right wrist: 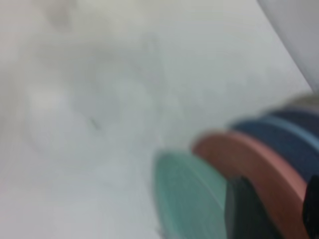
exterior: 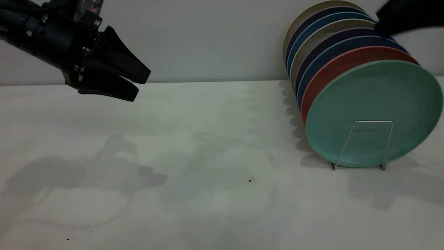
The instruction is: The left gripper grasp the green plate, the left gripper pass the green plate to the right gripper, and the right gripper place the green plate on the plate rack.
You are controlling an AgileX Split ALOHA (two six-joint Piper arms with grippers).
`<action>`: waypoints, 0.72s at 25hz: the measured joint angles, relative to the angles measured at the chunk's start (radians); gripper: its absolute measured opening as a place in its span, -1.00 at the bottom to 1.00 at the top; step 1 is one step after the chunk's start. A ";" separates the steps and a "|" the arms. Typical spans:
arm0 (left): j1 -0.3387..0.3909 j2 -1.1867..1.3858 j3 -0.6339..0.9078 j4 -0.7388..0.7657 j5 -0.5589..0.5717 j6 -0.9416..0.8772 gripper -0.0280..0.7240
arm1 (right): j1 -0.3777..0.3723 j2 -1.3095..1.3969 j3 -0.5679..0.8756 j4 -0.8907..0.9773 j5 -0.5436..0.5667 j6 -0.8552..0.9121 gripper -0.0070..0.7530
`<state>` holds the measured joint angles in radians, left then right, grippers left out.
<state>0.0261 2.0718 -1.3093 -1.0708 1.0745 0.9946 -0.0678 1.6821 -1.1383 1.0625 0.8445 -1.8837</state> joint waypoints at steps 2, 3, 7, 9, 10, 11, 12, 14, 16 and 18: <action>0.002 -0.015 -0.014 0.005 0.031 -0.024 0.64 | 0.000 -0.037 0.000 0.057 0.068 0.120 -0.18; 0.002 -0.031 -0.025 0.010 0.052 -0.042 0.64 | 0.000 -0.057 0.000 0.078 0.098 0.210 -0.18; 0.011 -0.138 -0.061 0.024 0.085 -0.102 0.64 | 0.000 -0.173 0.000 0.070 0.180 0.604 -0.18; 0.011 -0.216 -0.068 0.053 0.091 -0.132 0.63 | 0.000 -0.243 0.000 0.003 0.228 0.749 -0.18; 0.011 -0.254 -0.070 0.075 0.092 -0.148 0.63 | 0.000 -0.274 0.000 -0.047 0.262 0.816 -0.18; 0.011 -0.300 -0.072 0.100 0.092 -0.163 0.62 | 0.000 -0.312 0.000 -0.102 0.299 0.880 -0.18; 0.011 -0.347 -0.075 0.142 0.092 -0.187 0.62 | 0.000 -0.350 0.000 -0.150 0.329 0.943 -0.18; 0.011 -0.438 -0.075 0.214 0.092 -0.242 0.62 | 0.000 -0.424 0.001 -0.271 0.359 1.053 -0.18; 0.011 -0.536 -0.075 0.320 0.092 -0.314 0.62 | 0.000 -0.509 0.014 -0.385 0.368 1.173 -0.18; 0.011 -0.621 -0.075 0.408 0.092 -0.378 0.62 | 0.000 -0.592 0.043 -0.503 0.375 1.272 -0.18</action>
<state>0.0371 1.4509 -1.3839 -0.6632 1.1666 0.6167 -0.0678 1.0900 -1.0957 0.5595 1.2198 -0.6120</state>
